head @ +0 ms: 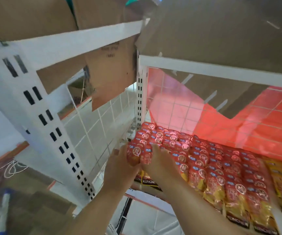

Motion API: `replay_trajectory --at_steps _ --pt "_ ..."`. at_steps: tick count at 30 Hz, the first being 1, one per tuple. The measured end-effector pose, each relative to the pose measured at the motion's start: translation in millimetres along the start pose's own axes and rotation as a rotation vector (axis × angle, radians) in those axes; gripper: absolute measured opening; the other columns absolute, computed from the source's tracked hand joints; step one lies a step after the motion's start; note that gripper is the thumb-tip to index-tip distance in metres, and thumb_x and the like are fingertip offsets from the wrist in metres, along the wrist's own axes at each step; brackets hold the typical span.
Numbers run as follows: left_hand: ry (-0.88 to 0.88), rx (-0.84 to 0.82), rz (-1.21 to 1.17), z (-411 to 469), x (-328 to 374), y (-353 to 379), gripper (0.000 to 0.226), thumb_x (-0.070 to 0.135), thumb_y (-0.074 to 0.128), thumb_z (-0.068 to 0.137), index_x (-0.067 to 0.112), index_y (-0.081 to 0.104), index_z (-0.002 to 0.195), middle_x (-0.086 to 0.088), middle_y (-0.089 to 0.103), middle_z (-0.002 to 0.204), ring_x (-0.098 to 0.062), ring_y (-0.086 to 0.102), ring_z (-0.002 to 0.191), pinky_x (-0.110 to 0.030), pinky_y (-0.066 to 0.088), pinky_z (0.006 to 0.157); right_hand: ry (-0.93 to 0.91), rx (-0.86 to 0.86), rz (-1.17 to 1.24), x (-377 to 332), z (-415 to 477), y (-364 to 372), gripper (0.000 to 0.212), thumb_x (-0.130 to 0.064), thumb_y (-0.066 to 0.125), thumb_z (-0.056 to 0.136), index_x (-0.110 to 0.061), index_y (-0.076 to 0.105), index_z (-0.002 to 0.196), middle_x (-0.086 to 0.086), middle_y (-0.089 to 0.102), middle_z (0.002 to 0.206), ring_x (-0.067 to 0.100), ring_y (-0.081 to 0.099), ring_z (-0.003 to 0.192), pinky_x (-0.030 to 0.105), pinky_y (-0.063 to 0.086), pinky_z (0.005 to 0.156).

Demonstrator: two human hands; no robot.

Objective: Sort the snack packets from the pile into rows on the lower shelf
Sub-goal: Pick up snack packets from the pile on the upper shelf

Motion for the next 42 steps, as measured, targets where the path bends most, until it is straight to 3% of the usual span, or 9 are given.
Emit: replay_trajectory --at_steps 7,12,14,19,22,28,32,42 --pt "-0.067 -0.033 0.048 -0.9 -12.9 7.5 0.06 0.07 0.066 0.078 0.042 0.048 0.128 0.009 0.054 0.098 -0.013 0.063 0.086 -0.035 0.06 0.07 0.101 0.06 0.002 -1.6 -2.8 10.6 0.086 -0.052 0.074 0.078 -0.025 0.031 0.147 0.006 0.058 0.117 0.03 0.061 0.105 0.035 0.046 0.07" --pt "-0.055 -0.039 0.054 -1.5 -24.0 7.0 0.055 0.064 0.064 0.082 0.039 0.049 0.128 0.007 0.059 0.104 -0.015 0.063 0.092 -0.037 0.061 0.074 0.13 0.043 0.041 -11.1 -2.6 14.0 0.066 -0.055 0.078 0.075 -0.027 0.042 0.123 -0.004 0.055 0.099 0.021 0.056 0.087 0.033 0.045 0.062" --pt "-0.045 -0.046 0.047 -2.6 -25.5 7.9 0.057 0.065 0.066 0.081 0.039 0.048 0.129 0.007 0.057 0.105 -0.015 0.063 0.093 -0.038 0.061 0.074 0.135 0.034 0.018 -13.6 -3.4 16.6 0.063 -0.056 0.078 0.076 -0.028 0.042 0.12 -0.003 0.055 0.1 0.023 0.058 0.088 0.036 0.05 0.066" --pt "0.004 -0.04 0.064 -2.8 -33.9 9.8 0.049 0.057 0.07 0.081 0.037 0.053 0.123 0.009 0.054 0.1 -0.016 0.058 0.093 -0.032 0.053 0.076 0.146 0.012 -0.063 -18.2 -3.5 19.0 0.066 -0.055 0.077 0.081 -0.023 0.043 0.128 0.004 0.06 0.109 0.028 0.063 0.095 0.035 0.047 0.065" --pt "0.013 -0.055 0.073 -2.6 -39.8 12.3 0.057 0.053 0.076 0.08 0.034 0.053 0.128 0.006 0.057 0.108 -0.014 0.057 0.098 -0.032 0.053 0.079 0.143 -0.001 -0.156 -19.9 -2.3 19.3 0.06 -0.039 0.072 0.089 -0.018 0.042 0.136 0.006 0.063 0.11 0.028 0.065 0.093 0.034 0.049 0.062" --pt "0.022 -0.094 0.067 -4.6 -38.6 12.1 0.059 0.056 0.072 0.085 0.035 0.048 0.135 0.006 0.056 0.116 -0.013 0.056 0.105 -0.036 0.058 0.086 0.083 -0.012 -0.267 -20.0 -1.5 14.0 0.059 -0.03 0.066 0.094 -0.018 0.038 0.144 -0.001 0.064 0.091 0.022 0.064 0.082 0.036 0.056 0.065" --pt "0.019 -0.106 0.067 -4.4 -38.1 11.2 0.05 0.054 0.069 0.091 0.032 0.051 0.132 0.003 0.056 0.116 -0.014 0.057 0.106 -0.037 0.059 0.087 0.08 -0.018 -0.293 -16.2 -3.0 9.6 0.058 -0.027 0.062 0.096 -0.02 0.035 0.146 -0.003 0.062 0.078 0.02 0.061 0.072 0.032 0.053 0.059" --pt "0.035 -0.153 0.049 -5.7 -36.4 13.0 0.046 0.049 0.068 0.093 0.032 0.05 0.132 0.005 0.057 0.118 -0.012 0.059 0.102 -0.035 0.062 0.081 0.089 -0.037 -0.297 -16.9 -3.6 8.1 0.06 -0.018 0.065 0.095 -0.014 0.035 0.147 0.0 0.064 0.079 0.025 0.065 0.077 0.038 0.059 0.065"
Point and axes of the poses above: each hand's wrist, its own z-axis towards the middle knuckle, its own y-axis out of the palm, x = y × z, the point moved 5 cm from there along z, towards the middle knuckle
